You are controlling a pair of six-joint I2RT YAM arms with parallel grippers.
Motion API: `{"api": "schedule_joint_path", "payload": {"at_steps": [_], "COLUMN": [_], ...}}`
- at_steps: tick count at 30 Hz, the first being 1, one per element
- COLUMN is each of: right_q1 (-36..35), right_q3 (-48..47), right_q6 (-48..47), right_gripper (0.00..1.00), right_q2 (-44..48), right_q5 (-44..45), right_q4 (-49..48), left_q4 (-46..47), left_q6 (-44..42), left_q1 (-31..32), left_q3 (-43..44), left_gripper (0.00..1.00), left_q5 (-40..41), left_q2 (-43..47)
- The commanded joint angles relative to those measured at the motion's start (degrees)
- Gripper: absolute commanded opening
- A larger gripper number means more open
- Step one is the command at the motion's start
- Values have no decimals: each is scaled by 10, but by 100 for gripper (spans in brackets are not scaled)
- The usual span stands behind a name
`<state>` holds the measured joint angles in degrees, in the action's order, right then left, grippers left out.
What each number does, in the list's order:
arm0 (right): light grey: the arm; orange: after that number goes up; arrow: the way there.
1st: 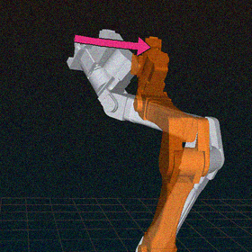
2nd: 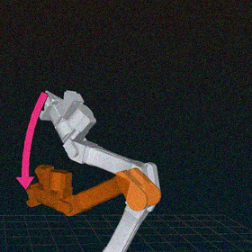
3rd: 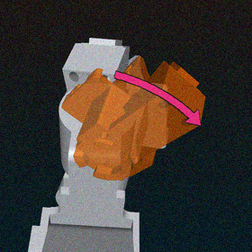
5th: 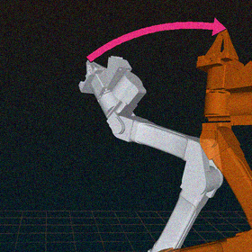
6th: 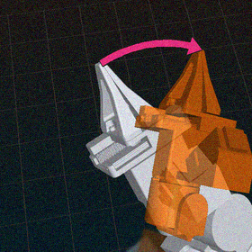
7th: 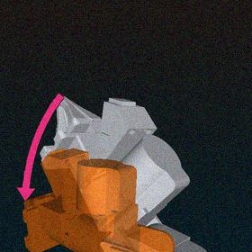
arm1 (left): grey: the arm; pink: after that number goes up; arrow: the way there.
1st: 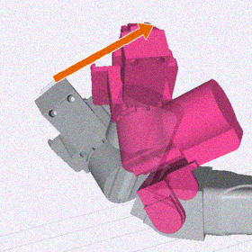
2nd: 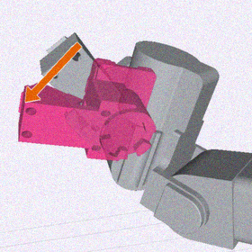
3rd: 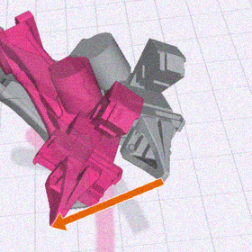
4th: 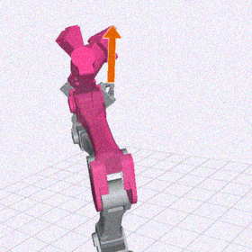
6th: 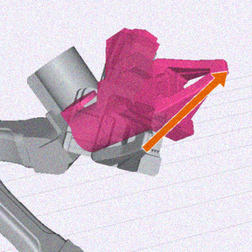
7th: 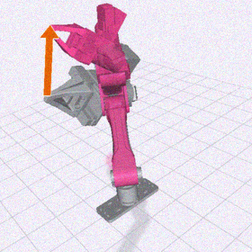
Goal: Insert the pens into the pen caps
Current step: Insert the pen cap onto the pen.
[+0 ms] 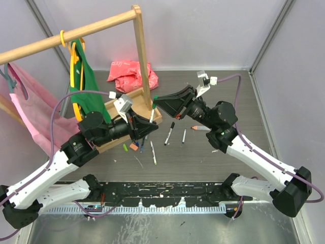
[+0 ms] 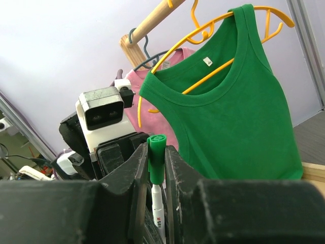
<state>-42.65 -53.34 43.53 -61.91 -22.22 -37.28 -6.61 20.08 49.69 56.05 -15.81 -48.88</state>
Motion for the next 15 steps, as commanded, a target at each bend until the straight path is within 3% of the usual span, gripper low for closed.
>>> {"api": "schedule_joint_path", "payload": {"at_steps": [1, 15], "right_q1": [-4, -12], "right_q3": [-17, -16], "right_q6": [6, 17], "right_gripper": [0, 0], "right_q2": [0, -11], "right_q5": [-13, -42], "right_q4": [-29, -28], "left_q4": [38, 41], "left_q6": [-7, -8], "left_q1": [-2, -3], "left_q3": [0, 2], "left_gripper": [0, 0], "left_q5": [5, 12], "left_q2": [16, 13]}}
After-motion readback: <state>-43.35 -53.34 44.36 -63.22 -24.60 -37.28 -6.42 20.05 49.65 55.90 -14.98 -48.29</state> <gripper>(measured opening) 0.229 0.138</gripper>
